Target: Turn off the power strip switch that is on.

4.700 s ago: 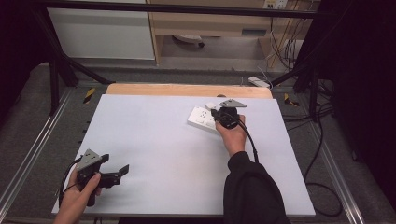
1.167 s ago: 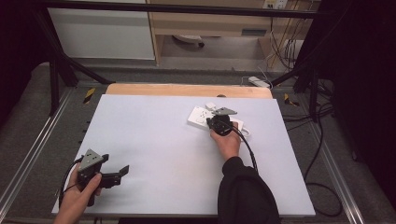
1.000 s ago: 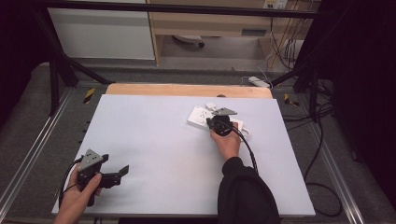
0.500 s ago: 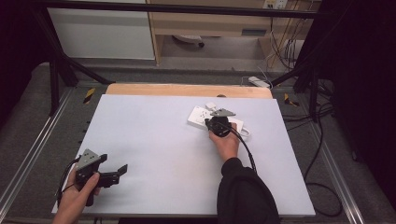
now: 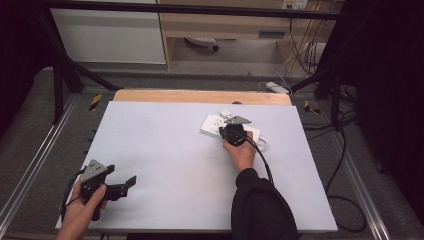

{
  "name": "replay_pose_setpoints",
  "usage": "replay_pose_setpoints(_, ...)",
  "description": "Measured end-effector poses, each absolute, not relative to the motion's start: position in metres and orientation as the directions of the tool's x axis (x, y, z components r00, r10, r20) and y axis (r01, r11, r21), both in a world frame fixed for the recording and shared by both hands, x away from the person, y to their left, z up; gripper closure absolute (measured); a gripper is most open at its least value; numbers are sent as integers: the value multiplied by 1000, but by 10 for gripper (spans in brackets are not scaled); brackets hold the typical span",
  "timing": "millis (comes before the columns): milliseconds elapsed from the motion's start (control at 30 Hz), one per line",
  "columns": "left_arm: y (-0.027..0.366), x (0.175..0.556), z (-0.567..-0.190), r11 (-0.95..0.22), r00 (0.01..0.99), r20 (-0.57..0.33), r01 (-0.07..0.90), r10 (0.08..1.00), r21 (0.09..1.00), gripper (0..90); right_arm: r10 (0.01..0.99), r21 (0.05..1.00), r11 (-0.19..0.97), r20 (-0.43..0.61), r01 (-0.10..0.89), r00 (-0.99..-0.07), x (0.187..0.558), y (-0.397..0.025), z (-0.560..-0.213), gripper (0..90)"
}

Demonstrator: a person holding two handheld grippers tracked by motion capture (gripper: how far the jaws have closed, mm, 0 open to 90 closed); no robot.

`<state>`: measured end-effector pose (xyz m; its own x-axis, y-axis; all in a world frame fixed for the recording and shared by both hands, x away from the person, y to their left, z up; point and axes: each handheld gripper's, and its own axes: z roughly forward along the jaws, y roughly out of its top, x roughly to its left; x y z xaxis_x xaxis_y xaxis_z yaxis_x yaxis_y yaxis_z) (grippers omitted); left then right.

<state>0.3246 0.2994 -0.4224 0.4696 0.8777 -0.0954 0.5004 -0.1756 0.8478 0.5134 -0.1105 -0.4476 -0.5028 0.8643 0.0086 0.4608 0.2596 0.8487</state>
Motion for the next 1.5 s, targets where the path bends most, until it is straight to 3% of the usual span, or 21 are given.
replay_pose_setpoints(1100,300,324,-422,-174,468,-93,496,879,851,70,869,845,257,10,469,-495,509,-118,-434,899)
replay_pose_setpoints(1500,301,324,-422,-170,467,-96,495,879,852,70,867,849,226,48,477,-496,507,-125,-426,775)
